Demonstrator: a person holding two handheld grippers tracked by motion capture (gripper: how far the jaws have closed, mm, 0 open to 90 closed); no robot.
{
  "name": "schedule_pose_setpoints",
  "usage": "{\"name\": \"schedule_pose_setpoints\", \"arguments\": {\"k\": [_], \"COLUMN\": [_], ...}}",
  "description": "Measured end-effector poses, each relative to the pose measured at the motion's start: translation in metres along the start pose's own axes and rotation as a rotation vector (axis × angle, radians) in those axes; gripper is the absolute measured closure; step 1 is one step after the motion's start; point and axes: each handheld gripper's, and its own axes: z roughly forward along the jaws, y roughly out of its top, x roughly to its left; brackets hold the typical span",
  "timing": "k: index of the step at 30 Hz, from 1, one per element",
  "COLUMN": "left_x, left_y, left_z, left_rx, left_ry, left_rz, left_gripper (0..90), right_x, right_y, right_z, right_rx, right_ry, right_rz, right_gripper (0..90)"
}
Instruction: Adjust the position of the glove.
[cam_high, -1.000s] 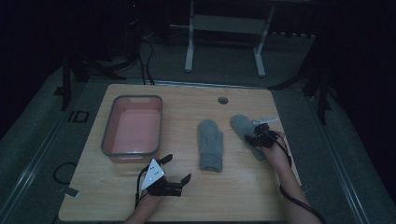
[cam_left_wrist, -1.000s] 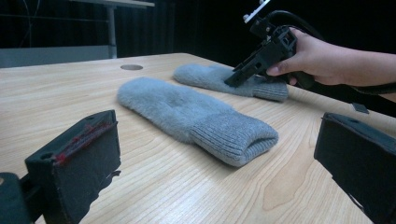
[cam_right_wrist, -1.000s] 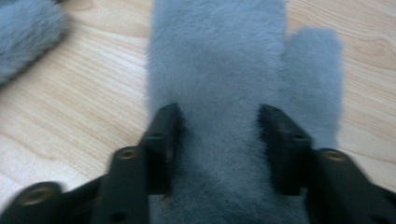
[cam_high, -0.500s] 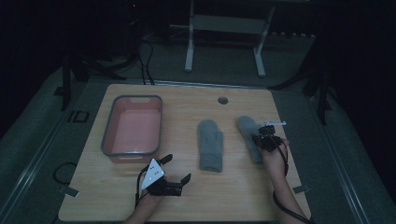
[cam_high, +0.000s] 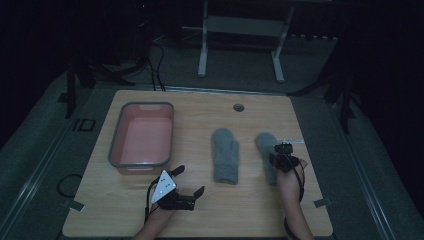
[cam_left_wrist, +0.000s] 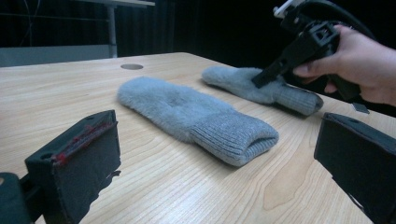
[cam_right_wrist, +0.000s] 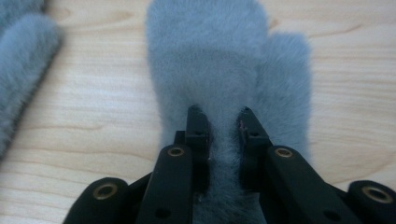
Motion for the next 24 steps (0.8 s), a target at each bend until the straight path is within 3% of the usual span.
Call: {"name": "schedule_pose_setpoints", "arguments": {"k": [7, 10, 14, 18, 21, 24], "left_x": [0.000, 0.000, 0.000, 0.000, 0.000, 0.000], "left_y": [0.000, 0.000, 0.000, 0.000, 0.000, 0.000], "left_z": [0.000, 0.000, 0.000, 0.000, 0.000, 0.000], "left_rx": [0.000, 0.001, 0.001, 0.001, 0.001, 0.001], "left_ry": [0.001, 0.001, 0.001, 0.000, 0.000, 0.000], "left_rz": [0.000, 0.001, 0.000, 0.004, 0.003, 0.002], "left_gripper": [0.6, 0.6, 0.6, 0.6, 0.6, 0.6], "right_x": [0.000, -0.002, -0.008, -0.015, -0.018, -0.019], "right_y": [-0.004, -0.001, 0.004, 0.011, 0.015, 0.017], "right_z": [0.006, 0.002, -0.008, -0.018, -0.023, -0.029], "right_rx": [0.005, -0.003, -0.036, -0.030, 0.005, 0.015], "right_ry": [0.027, 0.052, 0.132, 0.207, 0.247, 0.268], "right_rz": [-0.016, -0.011, 0.002, -0.031, -0.057, -0.075], "right_gripper": [69.5, 58.1, 36.8, 18.4, 13.2, 14.8]}}
